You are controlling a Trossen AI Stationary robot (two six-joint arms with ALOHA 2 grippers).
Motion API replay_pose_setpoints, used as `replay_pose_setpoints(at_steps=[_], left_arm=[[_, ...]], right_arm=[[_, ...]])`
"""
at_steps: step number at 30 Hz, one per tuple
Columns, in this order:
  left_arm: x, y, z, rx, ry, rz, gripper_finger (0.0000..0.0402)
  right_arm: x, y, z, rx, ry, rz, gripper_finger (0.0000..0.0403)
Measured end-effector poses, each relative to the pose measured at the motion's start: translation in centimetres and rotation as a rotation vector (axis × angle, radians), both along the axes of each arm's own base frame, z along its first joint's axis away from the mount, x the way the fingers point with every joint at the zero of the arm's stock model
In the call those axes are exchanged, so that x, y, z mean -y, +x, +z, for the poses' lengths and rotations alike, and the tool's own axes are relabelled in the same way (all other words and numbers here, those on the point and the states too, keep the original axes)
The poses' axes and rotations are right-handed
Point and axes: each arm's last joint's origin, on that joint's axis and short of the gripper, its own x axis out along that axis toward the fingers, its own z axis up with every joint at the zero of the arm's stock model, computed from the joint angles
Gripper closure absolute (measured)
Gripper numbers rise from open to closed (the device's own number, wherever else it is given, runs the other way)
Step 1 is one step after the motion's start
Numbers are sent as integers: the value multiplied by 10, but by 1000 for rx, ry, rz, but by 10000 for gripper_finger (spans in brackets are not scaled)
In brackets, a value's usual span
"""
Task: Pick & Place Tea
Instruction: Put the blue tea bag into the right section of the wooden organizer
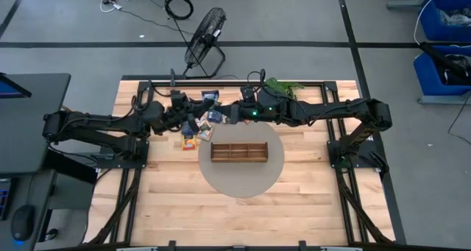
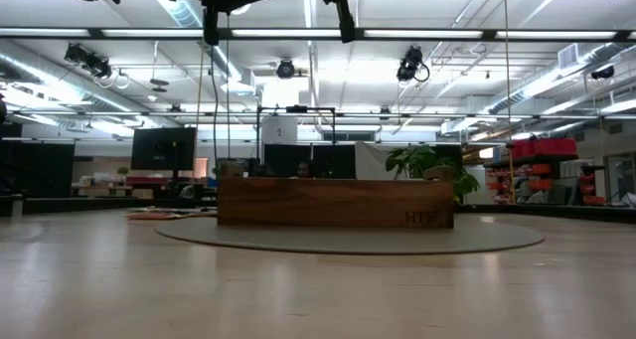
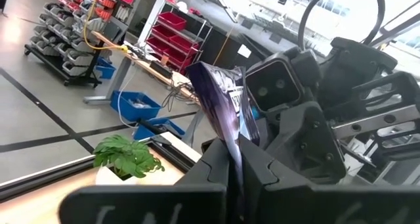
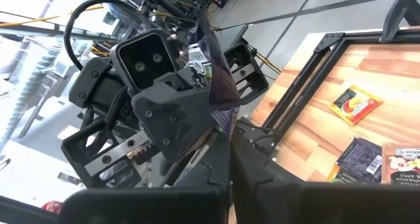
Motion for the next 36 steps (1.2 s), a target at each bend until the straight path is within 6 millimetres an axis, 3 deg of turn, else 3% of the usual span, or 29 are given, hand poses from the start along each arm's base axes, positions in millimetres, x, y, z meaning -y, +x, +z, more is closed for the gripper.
replay_pose_setpoints(at_steps=[11,25,31,36], left_arm=[[0,0,-1,-22,26,2,382],[1,0,-1,-28,34,-23,253],[2,1,-2,-38,38,-54,214],[2,-3,1,-23,43,-53,193]], right_arm=[[0,0,0,-2,-16,23,402],[-12,-3,1,-39,-46,64,403],[-13,-20,10,-107,-79,84,403],[-15,-48,18,-257,-114,131,403]])
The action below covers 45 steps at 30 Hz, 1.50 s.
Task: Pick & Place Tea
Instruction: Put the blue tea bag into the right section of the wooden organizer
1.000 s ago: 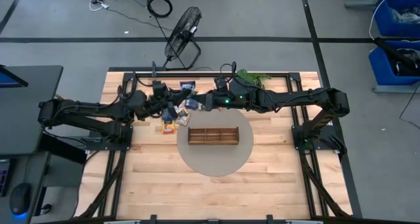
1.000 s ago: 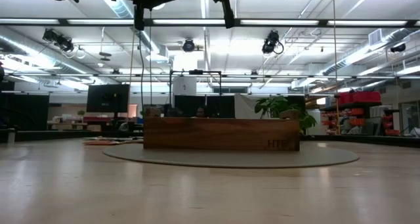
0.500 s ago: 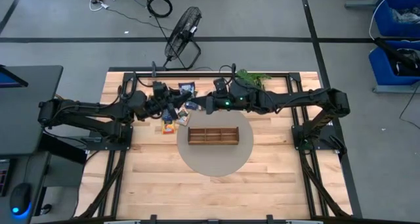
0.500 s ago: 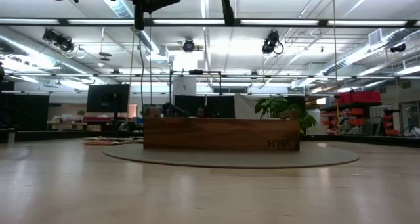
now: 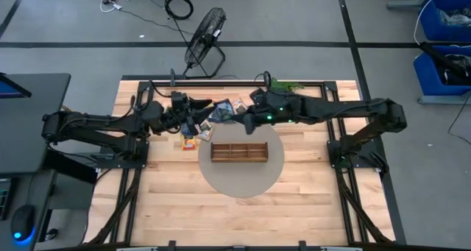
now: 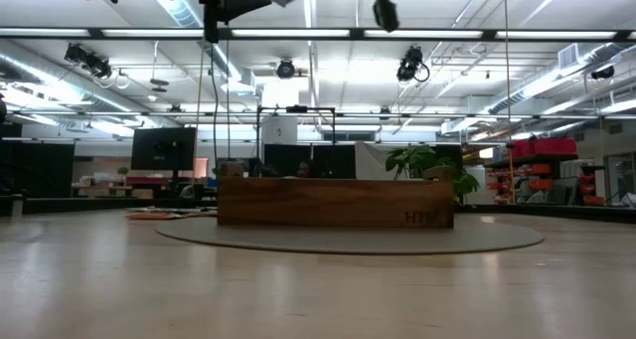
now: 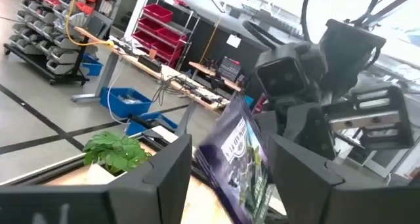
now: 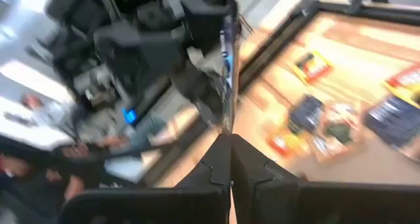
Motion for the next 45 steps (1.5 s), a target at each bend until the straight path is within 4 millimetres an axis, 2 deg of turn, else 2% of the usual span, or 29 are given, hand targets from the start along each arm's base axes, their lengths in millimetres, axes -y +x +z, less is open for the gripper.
replay_pose_setpoints(at_steps=[7,13,20,23,27,29,31,34,38,45], left_arm=[[1,-3,0,-21,-11,-19,184],[4,-2,-13,-124,-129,-145,184],[7,-1,-16,-170,-208,-233,184],[7,0,-2,-226,-193,-250,184],[8,4,23,-406,-87,-268,184],[8,10,41,-471,-23,-276,184],[7,13,50,-580,19,-286,184],[7,29,63,-668,94,-307,184],[7,55,71,-755,163,-335,183],[4,103,67,-825,246,-372,183]], right_arm=[[-1,-36,6,-161,49,155,403],[-5,-48,5,-301,94,280,403],[-5,-42,18,-546,-7,405,403],[-3,-35,16,-647,-49,464,403],[-1,-19,10,-703,-92,524,403],[0,-13,9,-699,-116,545,403],[0,-7,8,-695,-134,559,403],[1,-3,7,-685,-150,569,403],[1,-1,7,-677,-176,566,403],[1,-1,9,-668,-185,568,403]])
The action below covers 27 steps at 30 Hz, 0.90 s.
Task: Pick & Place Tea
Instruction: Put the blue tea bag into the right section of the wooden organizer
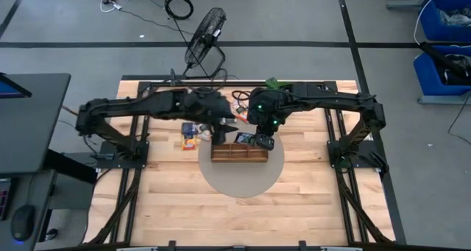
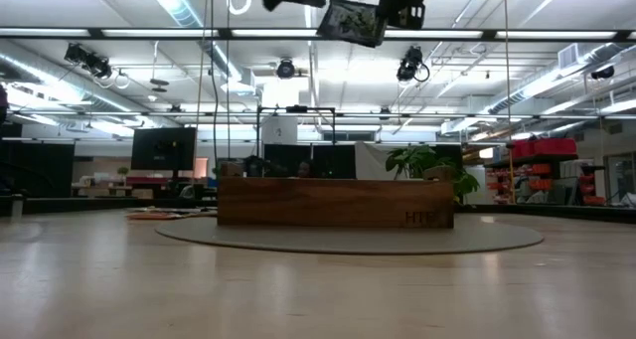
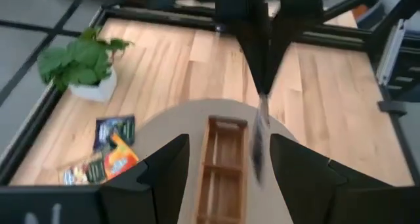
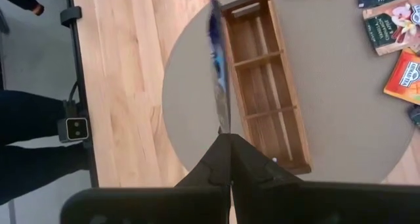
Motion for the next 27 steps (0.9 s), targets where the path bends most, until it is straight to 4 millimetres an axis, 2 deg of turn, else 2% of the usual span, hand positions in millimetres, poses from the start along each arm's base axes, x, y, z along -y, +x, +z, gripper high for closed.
replay_pose_setpoints(at_steps=[6,11,17,21,24,27], left_arm=[[0,22,-3,-7,-24,-58,183],[5,34,-17,-51,-43,-81,183],[9,37,-27,-102,-49,-92,184],[9,38,-26,-95,-44,-88,186],[8,38,-26,-96,-41,-82,206],[9,38,-26,-96,-38,-85,249]], right_arm=[[-3,1,0,7,-7,16,403],[-2,2,1,25,-11,21,403],[-2,3,1,39,-16,27,403],[-2,3,1,40,-16,28,403],[-2,3,1,39,-16,27,403],[-2,3,1,38,-13,21,403]])
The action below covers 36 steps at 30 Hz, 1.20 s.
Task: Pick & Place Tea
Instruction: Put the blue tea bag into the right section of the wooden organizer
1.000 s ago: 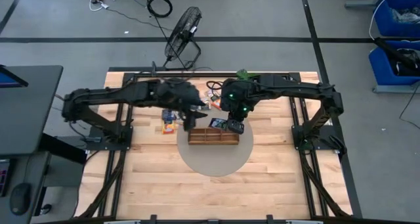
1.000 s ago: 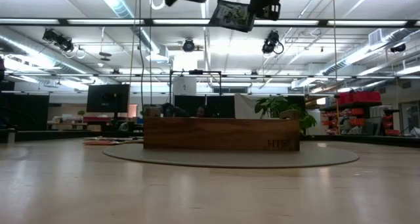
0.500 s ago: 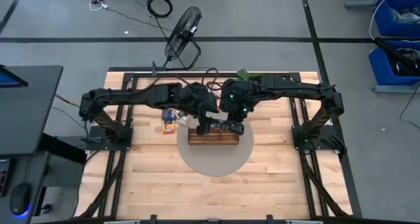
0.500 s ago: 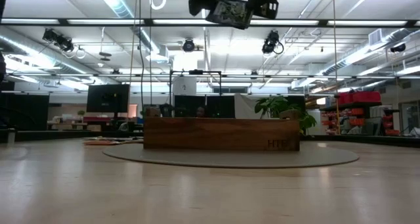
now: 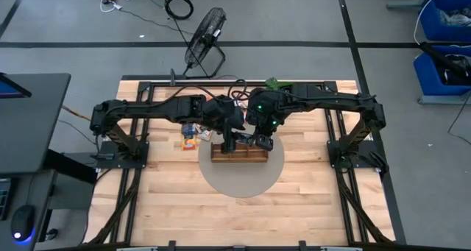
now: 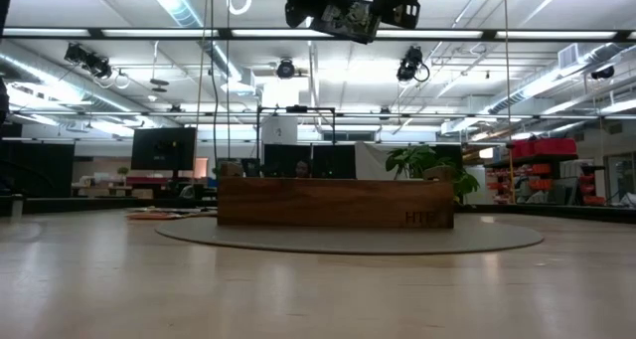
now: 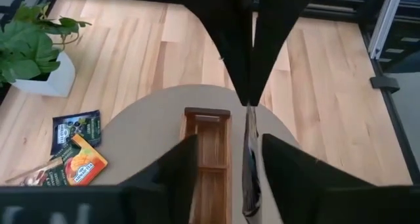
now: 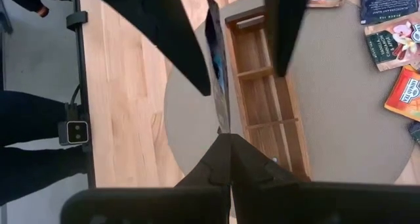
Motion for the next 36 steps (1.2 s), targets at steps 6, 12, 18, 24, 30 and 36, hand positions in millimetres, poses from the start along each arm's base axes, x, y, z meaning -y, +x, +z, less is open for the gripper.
replay_pose_setpoints(at_steps=[6,12,18,24,30,36], left_arm=[[0,0,0,0,20,-23,370],[8,-2,2,-1,50,-32,394],[20,-9,10,13,159,63,396],[28,-27,24,91,205,177,397],[28,-56,4,306,88,305,398],[27,-79,-8,863,-109,316,398]], right_arm=[[-1,0,0,1,47,9,395],[-5,-11,9,1,157,55,326],[1,-34,29,35,179,11,241],[6,-63,56,157,73,-54,202],[9,-81,83,342,-100,-170,205],[11,-67,100,573,-148,-172,208]])
